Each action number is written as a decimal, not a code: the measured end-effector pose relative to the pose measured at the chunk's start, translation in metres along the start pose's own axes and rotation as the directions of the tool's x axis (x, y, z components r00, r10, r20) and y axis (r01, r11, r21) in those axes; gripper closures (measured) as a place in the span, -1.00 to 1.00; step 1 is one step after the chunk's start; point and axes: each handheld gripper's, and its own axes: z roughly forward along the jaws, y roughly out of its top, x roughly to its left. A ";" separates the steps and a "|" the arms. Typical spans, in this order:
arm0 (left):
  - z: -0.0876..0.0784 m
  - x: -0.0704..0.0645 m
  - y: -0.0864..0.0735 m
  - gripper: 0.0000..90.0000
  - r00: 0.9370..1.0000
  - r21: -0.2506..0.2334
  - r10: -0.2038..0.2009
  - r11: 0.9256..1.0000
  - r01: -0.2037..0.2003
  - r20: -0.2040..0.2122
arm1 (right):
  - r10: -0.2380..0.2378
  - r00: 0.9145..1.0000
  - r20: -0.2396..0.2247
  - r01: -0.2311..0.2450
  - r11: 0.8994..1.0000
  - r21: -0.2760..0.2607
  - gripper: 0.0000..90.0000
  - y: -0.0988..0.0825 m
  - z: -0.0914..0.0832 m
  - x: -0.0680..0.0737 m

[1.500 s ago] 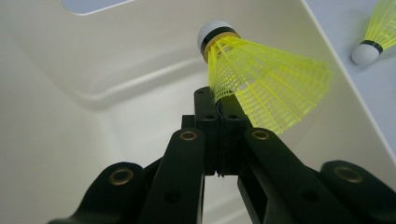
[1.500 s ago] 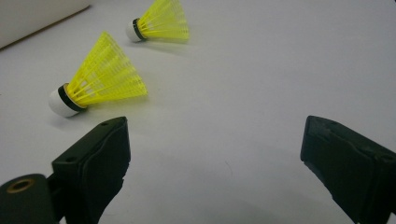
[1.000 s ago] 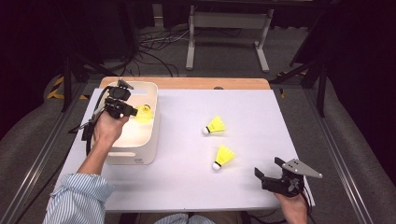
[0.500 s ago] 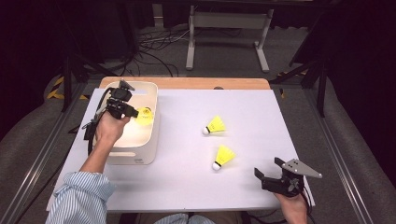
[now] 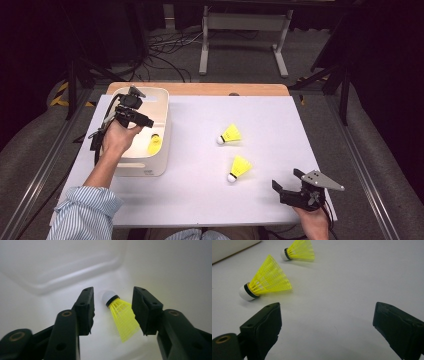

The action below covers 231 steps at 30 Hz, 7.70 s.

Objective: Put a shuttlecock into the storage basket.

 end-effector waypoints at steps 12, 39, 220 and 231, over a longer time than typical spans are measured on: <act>-0.010 -0.006 -0.004 -0.19 1.000 -0.028 0.022 0.999 -0.022 -0.011 | 0.000 1.000 -0.001 0.000 1.000 -0.003 -0.80 0.000 0.000 0.000; -0.031 -0.021 -0.017 -0.21 0.996 -0.071 0.084 0.994 -0.083 0.010 | 0.014 1.000 0.006 -0.014 1.000 -0.006 -0.80 0.001 0.000 0.004; 0.002 -0.109 0.007 -0.28 0.940 -0.088 0.304 0.952 -0.293 0.158 | 0.088 0.990 -0.113 -0.042 0.933 0.357 0.24 0.146 0.172 0.021; 0.003 -0.109 0.008 -0.27 0.939 -0.084 0.305 0.952 -0.295 0.161 | 0.102 0.988 -0.115 -0.053 0.929 0.366 0.34 0.147 0.182 0.019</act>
